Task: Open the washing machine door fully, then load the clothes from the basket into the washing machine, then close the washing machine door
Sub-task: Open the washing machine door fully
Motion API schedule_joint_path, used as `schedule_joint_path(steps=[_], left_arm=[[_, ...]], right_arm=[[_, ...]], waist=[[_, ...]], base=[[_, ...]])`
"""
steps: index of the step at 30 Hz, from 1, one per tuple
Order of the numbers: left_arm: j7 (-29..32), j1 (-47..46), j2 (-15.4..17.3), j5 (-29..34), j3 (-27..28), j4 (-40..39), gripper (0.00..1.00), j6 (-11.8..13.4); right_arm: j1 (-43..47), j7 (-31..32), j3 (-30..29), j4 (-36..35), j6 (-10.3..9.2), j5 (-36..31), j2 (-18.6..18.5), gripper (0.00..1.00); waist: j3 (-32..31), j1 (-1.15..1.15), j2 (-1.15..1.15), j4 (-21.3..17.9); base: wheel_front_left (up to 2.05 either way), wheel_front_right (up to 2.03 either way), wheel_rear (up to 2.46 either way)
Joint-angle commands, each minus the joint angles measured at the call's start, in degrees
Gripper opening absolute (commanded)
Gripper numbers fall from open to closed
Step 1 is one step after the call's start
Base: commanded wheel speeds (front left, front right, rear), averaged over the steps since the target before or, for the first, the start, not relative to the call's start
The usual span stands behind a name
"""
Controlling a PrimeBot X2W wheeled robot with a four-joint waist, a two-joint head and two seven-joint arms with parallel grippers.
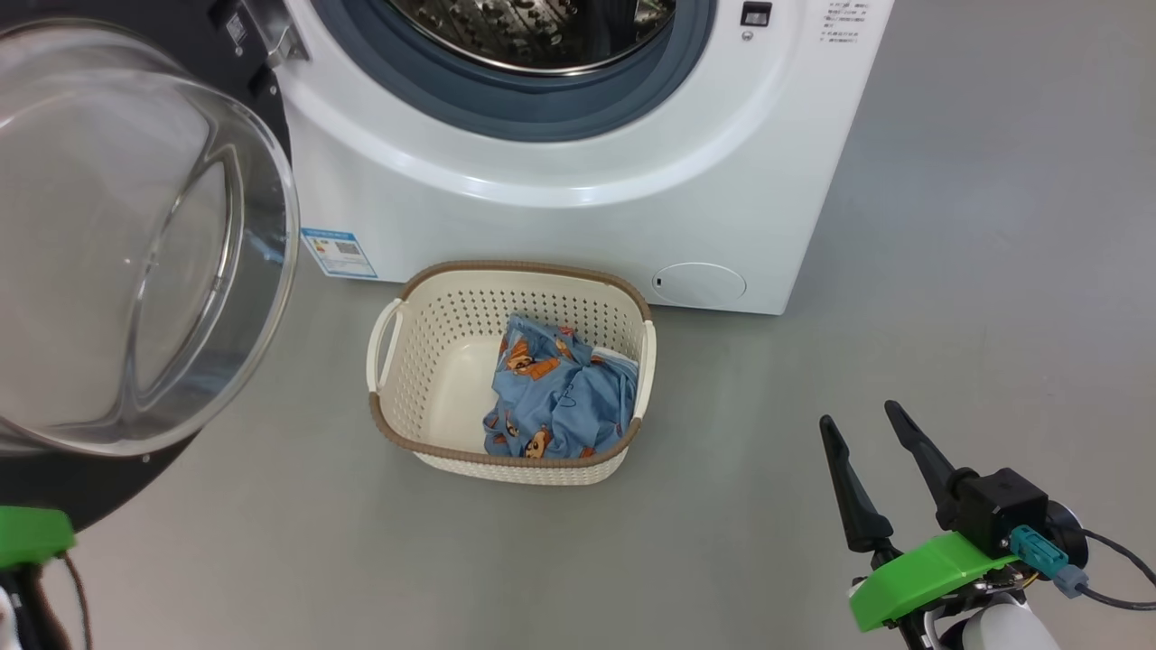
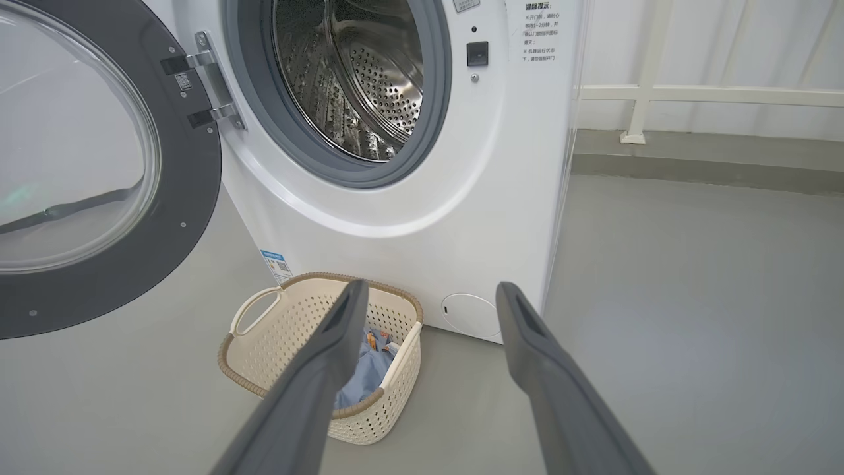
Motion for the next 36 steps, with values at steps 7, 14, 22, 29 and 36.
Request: schedule_joint_path(steps=[7,14,22,29,36], left_arm=[[-0.29,3.88,1.00,-1.98,-4.98,-6.02,1.00,-0.15],[-0.29,7.73,0.85,-2.47,-10.88,-7.52,1.00,-0.15],[-0.29,13.02,0.82,-4.16,-17.53,-6.82,1.00,0.17],[-0.29,15.97,0.81,-3.10,-20.95,-4.87,1.00,0.10],[-0.29,18.95,0.81,-3.37,-23.10,-4.07,1.00,0.17]], right_arm=[[0.65,-0.69,1.38,-1.99,0.16,0.84,0.53,1.00],[0.82,-0.69,1.65,-2.97,0.16,0.85,0.60,1.00],[2.30,-0.69,1.46,-4.72,0.16,0.71,0.65,1.00],[4.86,-0.69,0.92,-5.78,0.16,0.92,0.66,1.00],[7.05,-0.69,0.86,-6.54,0.16,0.84,0.67,1.00]], waist=[[-1.16,0.00,0.00,-1.32],[-1.92,0.00,0.00,-3.49],[-3.73,0.00,0.00,-6.66],[-6.55,0.00,0.00,-8.87],[-8.97,0.00,0.00,-10.88]], base=[[0.00,0.00,0.00],[0.00,0.00,0.00],[0.00,0.00,0.00],[0.00,0.00,0.00],[0.00,0.00,0.00]])
